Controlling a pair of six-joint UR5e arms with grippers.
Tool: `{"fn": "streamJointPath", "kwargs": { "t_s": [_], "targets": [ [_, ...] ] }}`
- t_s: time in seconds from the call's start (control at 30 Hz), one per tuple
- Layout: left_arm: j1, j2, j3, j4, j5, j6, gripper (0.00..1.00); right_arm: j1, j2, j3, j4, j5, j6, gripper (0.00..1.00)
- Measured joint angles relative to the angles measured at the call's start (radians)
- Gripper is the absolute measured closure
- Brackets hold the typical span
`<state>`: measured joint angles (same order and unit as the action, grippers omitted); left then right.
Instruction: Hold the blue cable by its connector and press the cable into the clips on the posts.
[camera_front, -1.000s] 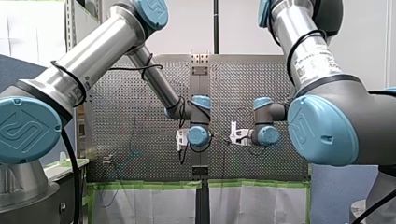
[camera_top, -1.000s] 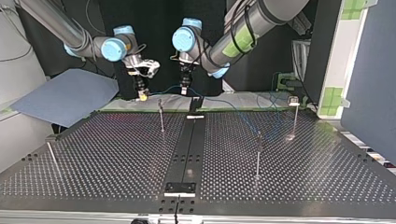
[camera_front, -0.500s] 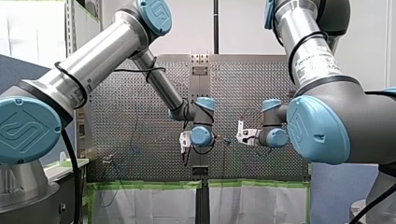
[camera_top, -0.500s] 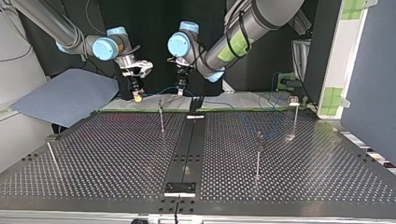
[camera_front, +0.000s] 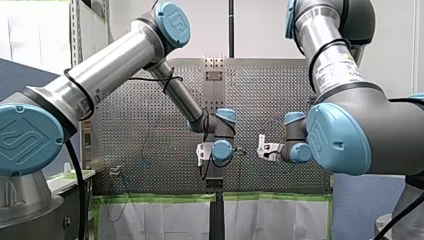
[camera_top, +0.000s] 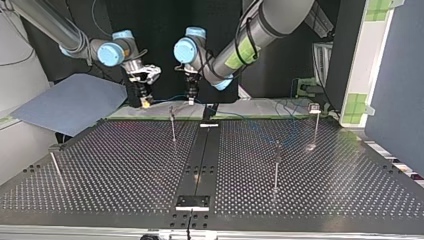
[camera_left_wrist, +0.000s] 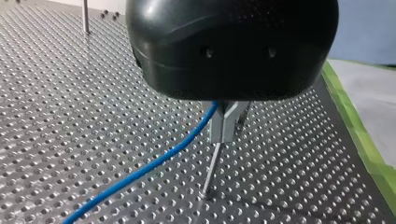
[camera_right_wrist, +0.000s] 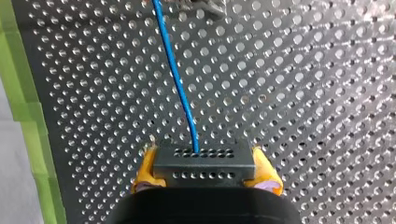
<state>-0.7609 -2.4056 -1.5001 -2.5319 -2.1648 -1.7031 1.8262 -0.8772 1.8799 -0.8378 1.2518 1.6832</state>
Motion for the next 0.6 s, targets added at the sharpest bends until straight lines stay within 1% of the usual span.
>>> {"fn": "streamJointPath", "kwargs": {
  "t_s": [0.1,0.27,0.43,0.6],
  "targets": [
    [-0.001,-0.005,0.007,0.014,0.003,0.010,1.00,-0.011,0.000,-0.010,0.008,-0.002,0.007,1.00],
    [-0.003,-0.013,0.026,0.021,0.005,0.015,1.00,-0.027,0.000,-0.025,0.023,-0.004,0.009,1.00],
    [-0.008,-0.045,0.062,0.015,0.010,0.017,1.00,-0.040,0.000,-0.038,0.031,-0.022,0.012,1.00],
    [-0.013,-0.062,0.096,0.008,0.010,0.017,1.00,-0.048,0.000,-0.046,0.027,-0.035,0.021,1.00]
  ]
}}
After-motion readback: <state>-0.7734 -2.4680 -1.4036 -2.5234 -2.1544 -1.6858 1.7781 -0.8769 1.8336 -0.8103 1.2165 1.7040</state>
